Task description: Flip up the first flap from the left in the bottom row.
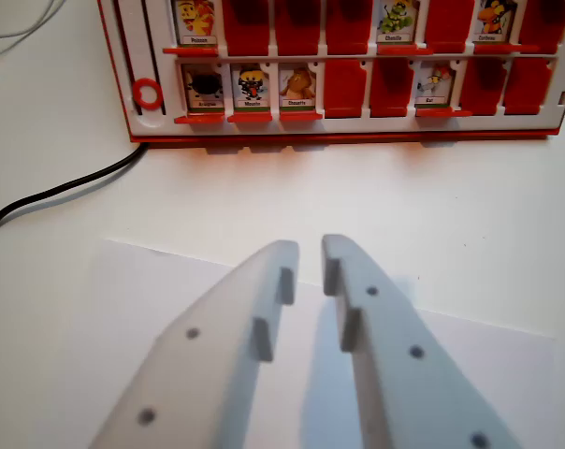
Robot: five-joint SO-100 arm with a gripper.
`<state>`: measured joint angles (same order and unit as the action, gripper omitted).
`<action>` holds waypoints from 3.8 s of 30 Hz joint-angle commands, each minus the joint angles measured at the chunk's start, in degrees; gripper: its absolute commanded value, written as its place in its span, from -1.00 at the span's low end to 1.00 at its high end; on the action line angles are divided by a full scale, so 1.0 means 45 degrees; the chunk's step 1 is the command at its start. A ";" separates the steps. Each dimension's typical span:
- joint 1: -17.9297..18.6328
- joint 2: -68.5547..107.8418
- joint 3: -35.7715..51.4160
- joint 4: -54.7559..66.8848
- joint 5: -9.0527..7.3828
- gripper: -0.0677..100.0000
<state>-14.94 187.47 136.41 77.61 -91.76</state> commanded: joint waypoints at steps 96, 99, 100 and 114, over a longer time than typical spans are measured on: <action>-0.2910 -1.8242 0.0039 -1.7383 0.0410 -0.94; -0.2871 -1.8457 -0.0254 -1.7363 0.0391 -0.94; -0.2871 -1.8535 -0.0332 -1.7363 0.0371 -0.94; -0.2461 -2.0098 -0.1738 -1.7637 0.0117 -0.94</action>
<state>-26.37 97.03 135.00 -0.62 -90.62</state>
